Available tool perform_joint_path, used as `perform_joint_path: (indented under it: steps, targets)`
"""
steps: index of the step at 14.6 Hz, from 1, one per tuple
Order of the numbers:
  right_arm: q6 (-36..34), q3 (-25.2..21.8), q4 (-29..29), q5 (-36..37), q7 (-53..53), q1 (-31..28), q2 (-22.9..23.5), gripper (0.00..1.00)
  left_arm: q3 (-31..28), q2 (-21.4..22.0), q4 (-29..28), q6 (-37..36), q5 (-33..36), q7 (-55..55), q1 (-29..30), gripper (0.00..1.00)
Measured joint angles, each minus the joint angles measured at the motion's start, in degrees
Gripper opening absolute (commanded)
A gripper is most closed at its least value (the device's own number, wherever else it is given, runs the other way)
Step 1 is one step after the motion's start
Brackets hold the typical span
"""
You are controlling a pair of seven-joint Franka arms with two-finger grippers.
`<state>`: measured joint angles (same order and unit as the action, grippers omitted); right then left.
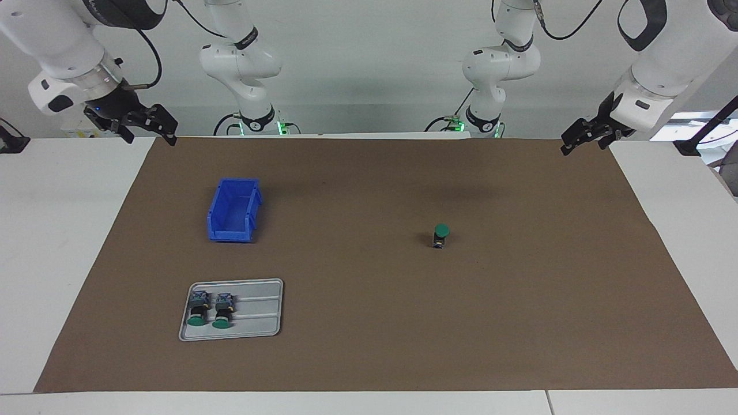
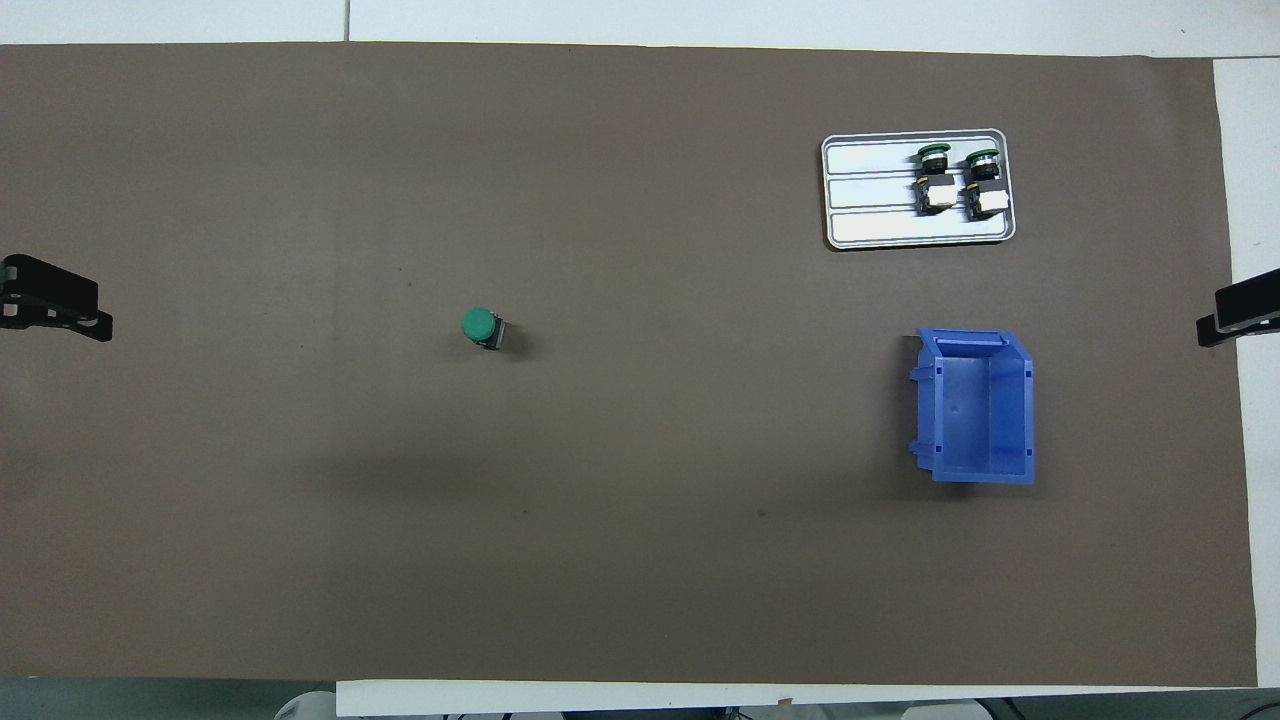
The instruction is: Place and press button with both arms
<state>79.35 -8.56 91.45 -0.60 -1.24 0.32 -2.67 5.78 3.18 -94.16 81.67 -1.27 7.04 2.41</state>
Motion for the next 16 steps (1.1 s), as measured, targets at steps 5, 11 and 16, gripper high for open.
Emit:
perform_joint_path:
  steps: [5, 11, 16]
  targets:
    - [0.0, 0.0, 0.0, 0.0, 0.0, 0.0, 0.0, 1.0, 0.4, 0.0, 0.0, 0.0, 0.0, 0.0, -0.7, 1.0]
    - [0.0, 0.0, 0.0, 0.0, 0.0, 0.0, 0.0, 1.0, 0.2, 0.0, 0.0, 0.0, 0.0, 0.0, -0.6, 1.0]
    - [0.0, 0.0, 0.0, 0.0, 0.0, 0.0, 0.0, 1.0, 0.1, 0.0, 0.0, 0.2, 0.0, 0.0, -0.6, 1.0]
